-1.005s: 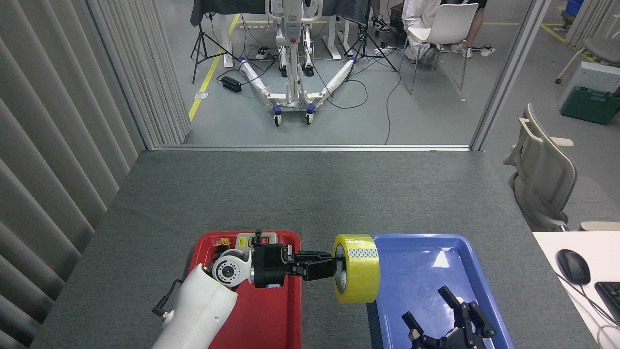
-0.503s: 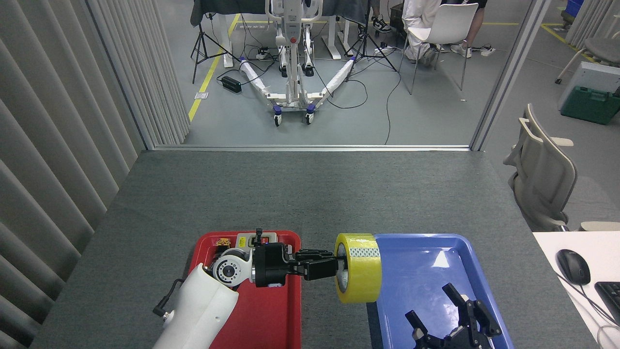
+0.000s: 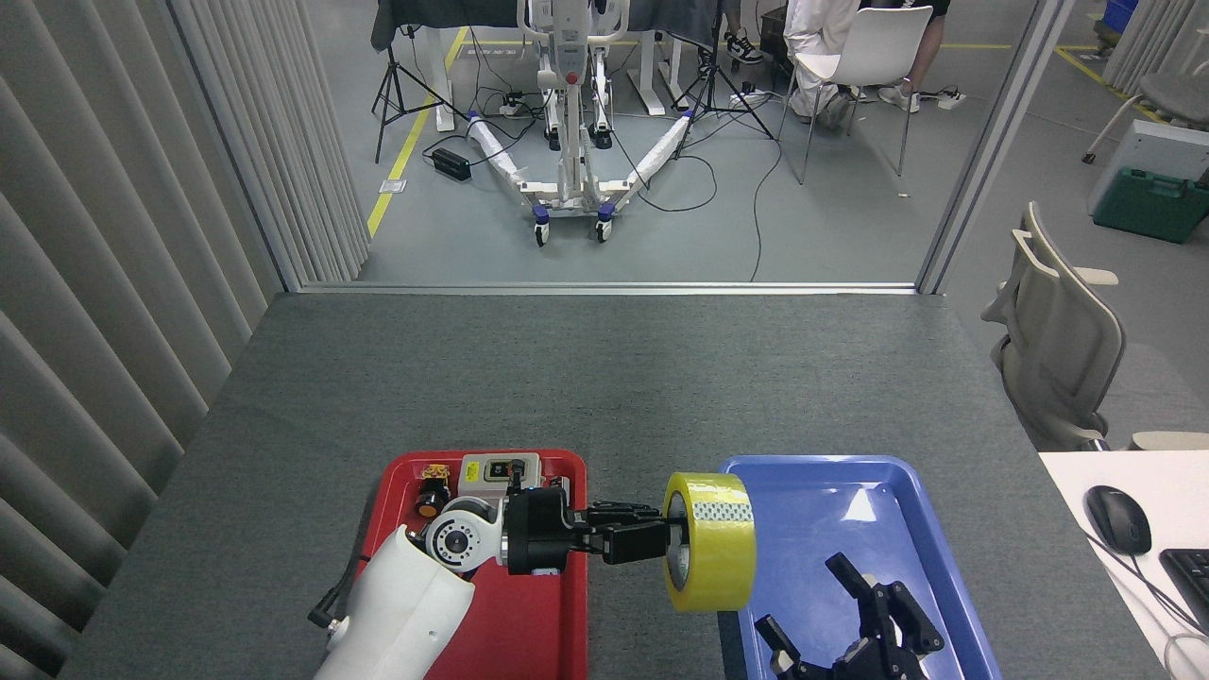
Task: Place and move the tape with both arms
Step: 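Lower the tape roll into the blue tray with the left gripper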
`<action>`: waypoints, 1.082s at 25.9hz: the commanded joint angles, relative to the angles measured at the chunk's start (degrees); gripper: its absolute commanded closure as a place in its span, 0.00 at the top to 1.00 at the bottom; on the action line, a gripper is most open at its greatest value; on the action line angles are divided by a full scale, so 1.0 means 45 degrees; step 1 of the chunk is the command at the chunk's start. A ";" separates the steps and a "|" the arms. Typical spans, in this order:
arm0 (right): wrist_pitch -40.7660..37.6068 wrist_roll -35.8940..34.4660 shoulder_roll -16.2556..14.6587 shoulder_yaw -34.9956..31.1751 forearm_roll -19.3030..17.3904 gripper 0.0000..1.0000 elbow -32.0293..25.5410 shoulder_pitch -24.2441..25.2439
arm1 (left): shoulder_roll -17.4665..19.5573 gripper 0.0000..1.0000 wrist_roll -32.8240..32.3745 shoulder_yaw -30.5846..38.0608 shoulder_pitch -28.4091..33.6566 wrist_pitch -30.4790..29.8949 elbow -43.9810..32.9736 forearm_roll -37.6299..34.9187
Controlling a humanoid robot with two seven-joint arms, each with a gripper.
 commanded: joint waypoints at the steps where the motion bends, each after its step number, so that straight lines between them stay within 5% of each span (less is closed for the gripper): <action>1: 0.0005 0.0029 -0.0044 0.0565 0.0013 1.00 -0.0127 -0.0079 | -0.0017 0.00 -0.0008 -0.0123 0.0155 0.0001 0.0057 -0.0011; 11: 0.0005 0.0107 -0.0005 0.1424 0.0111 0.99 -0.0420 -0.0001 | 0.0061 0.00 0.0011 -0.0201 0.0350 0.0001 -0.0177 -0.0011; 22: 0.0005 0.0087 0.0073 0.1463 0.0130 0.35 -0.0263 0.0038 | 0.0080 0.00 0.0011 -0.0259 0.1307 0.0001 -0.1544 0.0360; 28: 0.0005 0.0087 0.0073 0.1463 0.0169 0.11 -0.0244 0.0038 | 0.0022 0.00 0.0011 -0.0689 0.1405 0.0001 -0.1583 0.0360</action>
